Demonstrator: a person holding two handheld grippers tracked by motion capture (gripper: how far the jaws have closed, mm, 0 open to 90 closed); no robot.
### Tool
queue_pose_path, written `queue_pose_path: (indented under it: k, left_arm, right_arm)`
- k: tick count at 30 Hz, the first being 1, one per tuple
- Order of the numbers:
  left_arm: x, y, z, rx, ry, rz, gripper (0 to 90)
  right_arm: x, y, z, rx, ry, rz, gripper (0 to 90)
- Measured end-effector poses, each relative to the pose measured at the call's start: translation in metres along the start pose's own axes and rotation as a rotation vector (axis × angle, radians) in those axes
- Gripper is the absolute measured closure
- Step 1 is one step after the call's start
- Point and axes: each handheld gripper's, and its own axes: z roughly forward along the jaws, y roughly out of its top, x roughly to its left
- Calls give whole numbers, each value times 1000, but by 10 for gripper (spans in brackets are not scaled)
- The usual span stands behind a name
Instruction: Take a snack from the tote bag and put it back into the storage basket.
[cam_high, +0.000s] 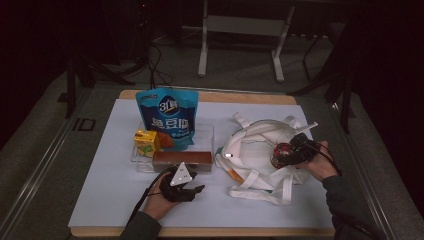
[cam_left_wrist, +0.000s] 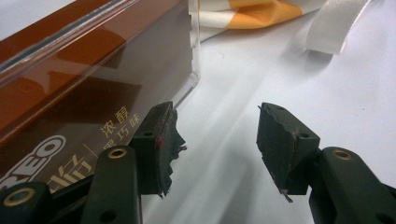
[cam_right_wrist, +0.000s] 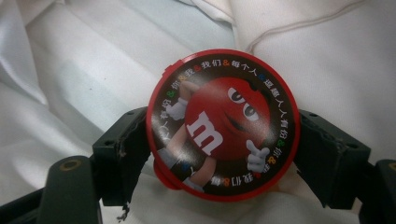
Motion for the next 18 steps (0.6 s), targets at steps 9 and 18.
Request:
queue_pose_path:
  k: [9,18]
  left_arm:
    - [0,0,0,0,0,0,465]
    - [0,0,0,2,0,1,464]
  right_arm:
    - [-2,1,8,4,20,32,244]
    - [-3,1,11,10,33,55,246]
